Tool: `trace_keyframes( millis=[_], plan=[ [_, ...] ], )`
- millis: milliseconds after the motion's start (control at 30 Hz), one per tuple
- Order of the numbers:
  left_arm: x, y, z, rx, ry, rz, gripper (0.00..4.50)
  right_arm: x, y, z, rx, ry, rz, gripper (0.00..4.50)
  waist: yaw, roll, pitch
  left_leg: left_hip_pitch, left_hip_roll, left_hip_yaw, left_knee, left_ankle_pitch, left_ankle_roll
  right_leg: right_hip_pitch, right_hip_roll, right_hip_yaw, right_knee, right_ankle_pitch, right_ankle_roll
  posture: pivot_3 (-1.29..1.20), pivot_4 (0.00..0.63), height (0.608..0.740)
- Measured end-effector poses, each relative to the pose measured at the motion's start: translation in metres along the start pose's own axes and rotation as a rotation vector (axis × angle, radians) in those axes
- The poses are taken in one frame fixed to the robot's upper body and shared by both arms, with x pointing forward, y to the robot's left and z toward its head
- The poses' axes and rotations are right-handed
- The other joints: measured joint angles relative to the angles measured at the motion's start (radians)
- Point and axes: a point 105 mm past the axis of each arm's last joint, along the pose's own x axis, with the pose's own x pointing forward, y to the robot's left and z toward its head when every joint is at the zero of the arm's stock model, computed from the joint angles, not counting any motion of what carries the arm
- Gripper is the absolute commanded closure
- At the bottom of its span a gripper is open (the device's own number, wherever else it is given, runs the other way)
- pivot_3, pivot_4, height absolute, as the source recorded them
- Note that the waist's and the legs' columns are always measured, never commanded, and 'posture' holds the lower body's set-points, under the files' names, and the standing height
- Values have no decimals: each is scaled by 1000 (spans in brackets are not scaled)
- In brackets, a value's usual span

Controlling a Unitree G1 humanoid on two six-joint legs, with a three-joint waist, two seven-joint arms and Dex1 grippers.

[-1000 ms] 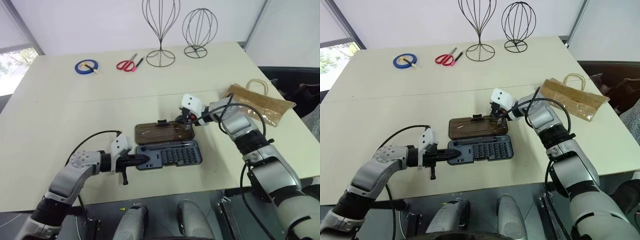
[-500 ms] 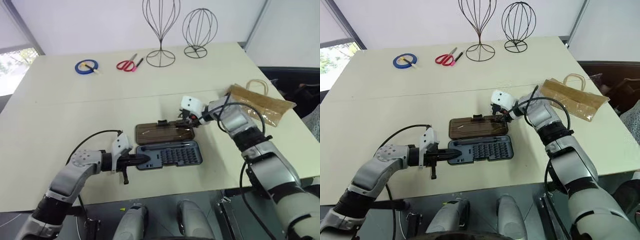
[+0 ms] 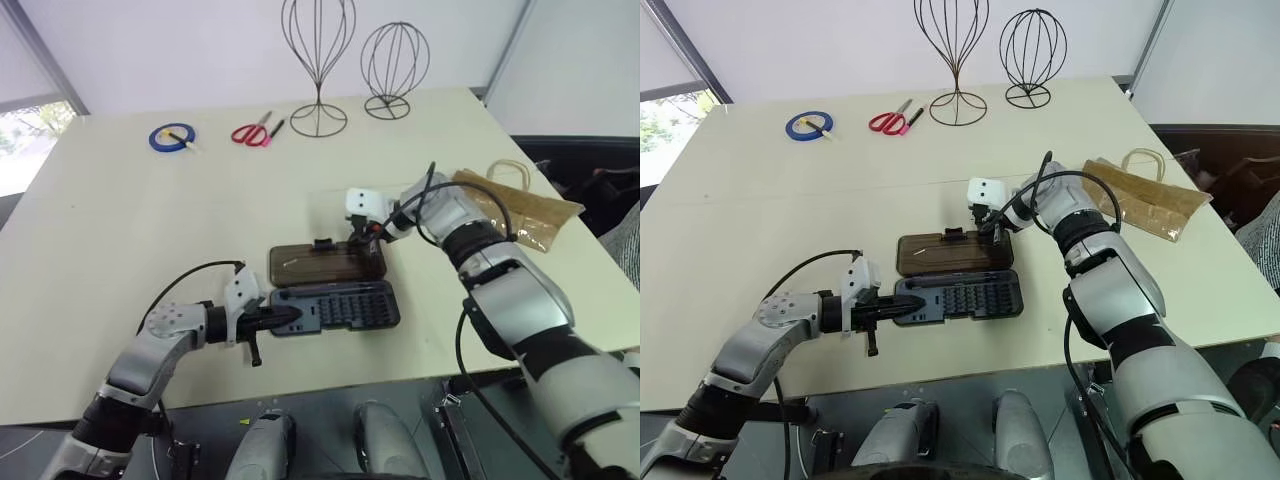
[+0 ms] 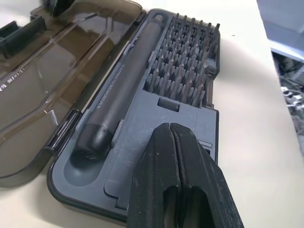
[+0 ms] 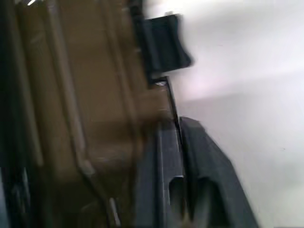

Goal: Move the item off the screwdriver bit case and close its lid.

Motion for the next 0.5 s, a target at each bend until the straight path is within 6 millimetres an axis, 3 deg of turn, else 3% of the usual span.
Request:
trace_keyframes(
  millis=[300,500],
  plan=[
    [0,-1,-1,-3,-7,25,4500,1,1,0,-33,-1,5,4475,1,0,-2,0,0,-1,-1,0,0,0,0,0,0,1,1,0,150,740],
    [0,-1,-1,-4,-11,33,4500,3,-2,3,-258,2,-76,4475,-1,1,-2,1,0,-1,0,0,0,0,0,0,0,1,1,0,150,740]
  ],
)
